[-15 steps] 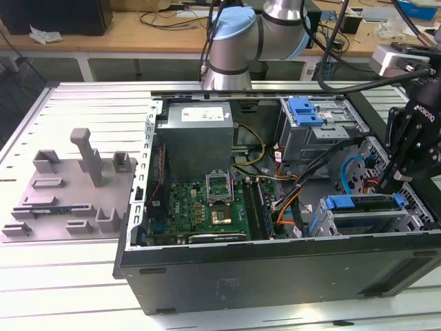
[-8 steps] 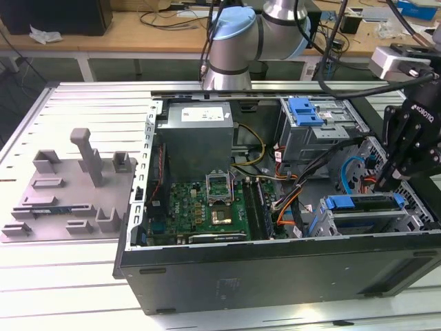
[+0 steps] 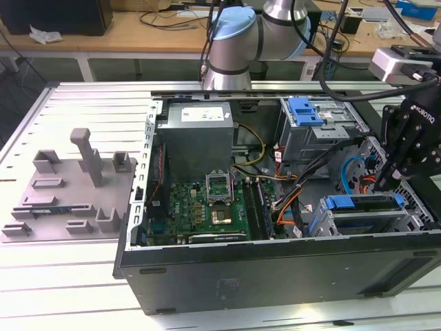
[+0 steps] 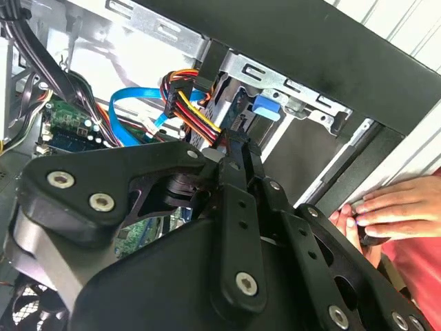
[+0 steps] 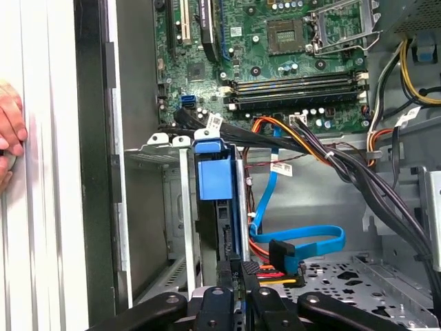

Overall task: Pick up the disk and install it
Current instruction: 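Insert the first disk wire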

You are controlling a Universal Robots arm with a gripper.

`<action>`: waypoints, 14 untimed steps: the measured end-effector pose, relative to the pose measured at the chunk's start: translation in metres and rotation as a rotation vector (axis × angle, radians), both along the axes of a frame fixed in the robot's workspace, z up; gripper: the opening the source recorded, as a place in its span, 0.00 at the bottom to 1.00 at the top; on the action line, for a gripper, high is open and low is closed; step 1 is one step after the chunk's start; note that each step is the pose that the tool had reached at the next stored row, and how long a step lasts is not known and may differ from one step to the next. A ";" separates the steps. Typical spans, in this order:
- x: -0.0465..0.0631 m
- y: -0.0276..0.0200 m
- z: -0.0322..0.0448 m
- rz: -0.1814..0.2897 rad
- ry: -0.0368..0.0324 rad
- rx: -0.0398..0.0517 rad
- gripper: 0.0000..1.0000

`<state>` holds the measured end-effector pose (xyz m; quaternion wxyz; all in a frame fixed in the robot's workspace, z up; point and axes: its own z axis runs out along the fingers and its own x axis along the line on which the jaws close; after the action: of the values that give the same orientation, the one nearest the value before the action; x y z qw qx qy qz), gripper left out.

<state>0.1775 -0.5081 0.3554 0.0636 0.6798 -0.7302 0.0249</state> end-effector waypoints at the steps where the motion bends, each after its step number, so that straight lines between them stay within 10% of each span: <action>1: 0.000 0.0000 0.0000 0.000 0.0000 0.0000 0.17; 14: 0.000 -0.0115 0.0000 0.000 0.0000 0.0566 0.17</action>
<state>0.1775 -0.5195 0.3553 0.0444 0.6815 -0.7305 0.0042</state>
